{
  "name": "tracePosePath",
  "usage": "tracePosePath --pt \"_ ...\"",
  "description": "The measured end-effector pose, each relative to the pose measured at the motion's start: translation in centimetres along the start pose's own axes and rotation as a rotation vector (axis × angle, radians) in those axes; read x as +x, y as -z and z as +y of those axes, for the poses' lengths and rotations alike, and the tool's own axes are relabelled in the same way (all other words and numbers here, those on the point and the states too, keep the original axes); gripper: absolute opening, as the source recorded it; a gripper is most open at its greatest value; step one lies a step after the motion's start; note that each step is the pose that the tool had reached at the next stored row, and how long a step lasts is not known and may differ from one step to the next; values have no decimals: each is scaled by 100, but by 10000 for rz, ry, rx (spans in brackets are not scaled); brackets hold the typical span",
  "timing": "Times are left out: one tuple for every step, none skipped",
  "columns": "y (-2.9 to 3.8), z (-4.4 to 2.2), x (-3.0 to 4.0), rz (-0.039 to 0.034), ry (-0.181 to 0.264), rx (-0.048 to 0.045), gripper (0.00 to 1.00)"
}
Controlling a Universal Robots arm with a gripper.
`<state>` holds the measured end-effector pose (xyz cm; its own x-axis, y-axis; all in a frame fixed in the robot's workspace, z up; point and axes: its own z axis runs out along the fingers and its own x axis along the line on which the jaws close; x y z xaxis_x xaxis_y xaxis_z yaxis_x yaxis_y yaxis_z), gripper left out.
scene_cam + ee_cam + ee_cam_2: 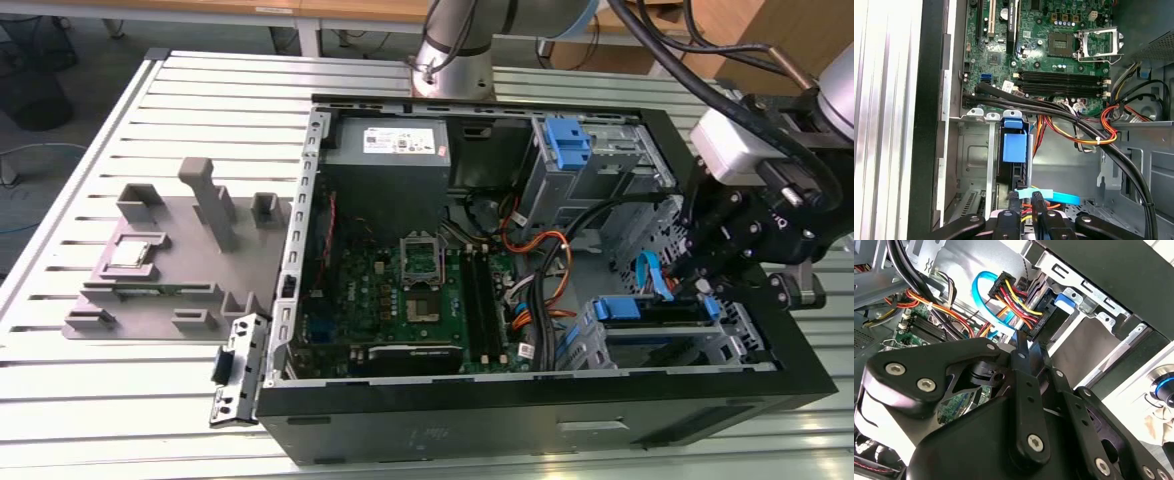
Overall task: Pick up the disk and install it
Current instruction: 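Insert the second disk wire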
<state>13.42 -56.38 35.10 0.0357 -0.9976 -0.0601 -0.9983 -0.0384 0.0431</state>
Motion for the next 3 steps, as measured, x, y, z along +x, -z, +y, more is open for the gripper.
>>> tracePosePath --pt "0 0 0 0 0 -6 25" --pt "0 0 0 0 -1 -13 25" --pt "0 0 0 -1 -2 -19 25"
